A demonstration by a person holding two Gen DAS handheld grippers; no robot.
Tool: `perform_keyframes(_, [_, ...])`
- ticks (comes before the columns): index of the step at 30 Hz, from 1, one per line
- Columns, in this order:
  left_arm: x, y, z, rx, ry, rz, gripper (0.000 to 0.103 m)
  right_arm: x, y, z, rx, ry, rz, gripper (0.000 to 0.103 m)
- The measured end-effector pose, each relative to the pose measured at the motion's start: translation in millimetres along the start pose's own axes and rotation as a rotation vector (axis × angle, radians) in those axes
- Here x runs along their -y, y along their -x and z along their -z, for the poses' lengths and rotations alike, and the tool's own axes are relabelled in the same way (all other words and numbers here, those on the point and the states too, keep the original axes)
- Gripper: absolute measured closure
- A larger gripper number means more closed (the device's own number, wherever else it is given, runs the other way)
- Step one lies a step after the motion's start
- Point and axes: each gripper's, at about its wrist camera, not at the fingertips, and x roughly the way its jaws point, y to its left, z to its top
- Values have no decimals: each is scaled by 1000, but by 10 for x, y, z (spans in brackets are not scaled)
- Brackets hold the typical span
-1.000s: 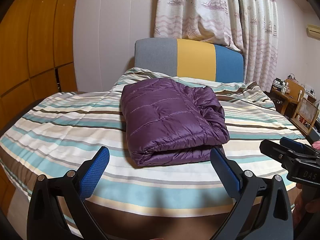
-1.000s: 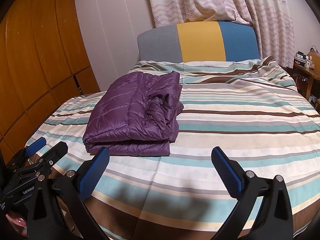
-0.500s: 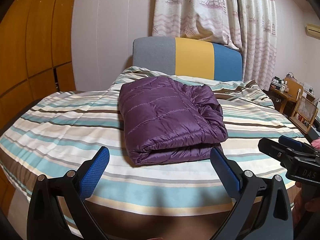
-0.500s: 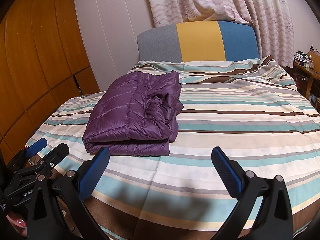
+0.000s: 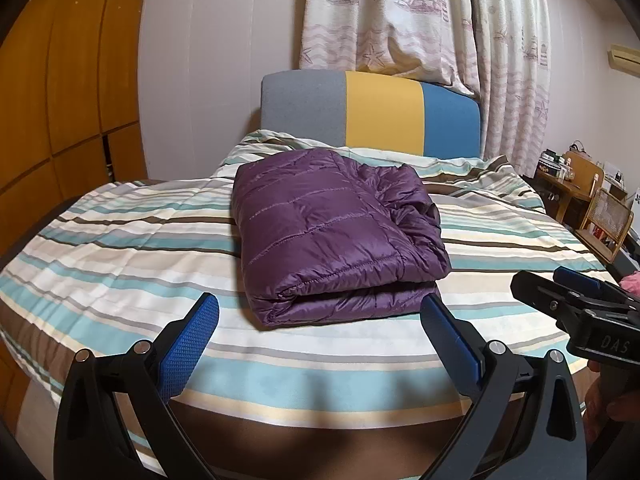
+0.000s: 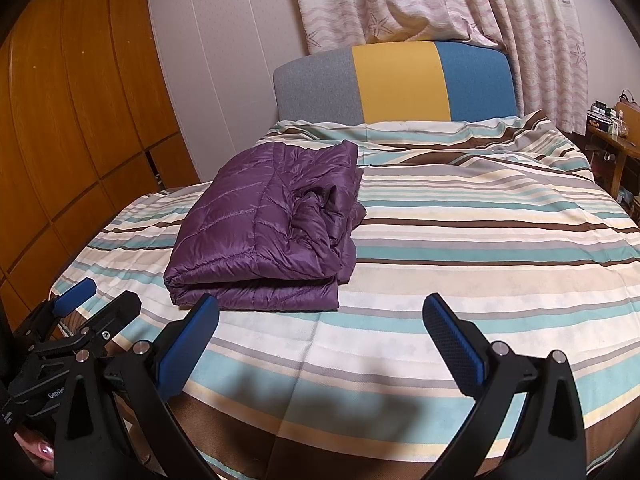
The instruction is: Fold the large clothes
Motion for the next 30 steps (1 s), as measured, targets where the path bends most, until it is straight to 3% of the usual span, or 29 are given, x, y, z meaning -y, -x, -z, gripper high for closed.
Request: perform_keyframes(30, [-65, -148, 55, -75, 50, 48, 3, 40, -89, 33, -33, -10, 3, 2])
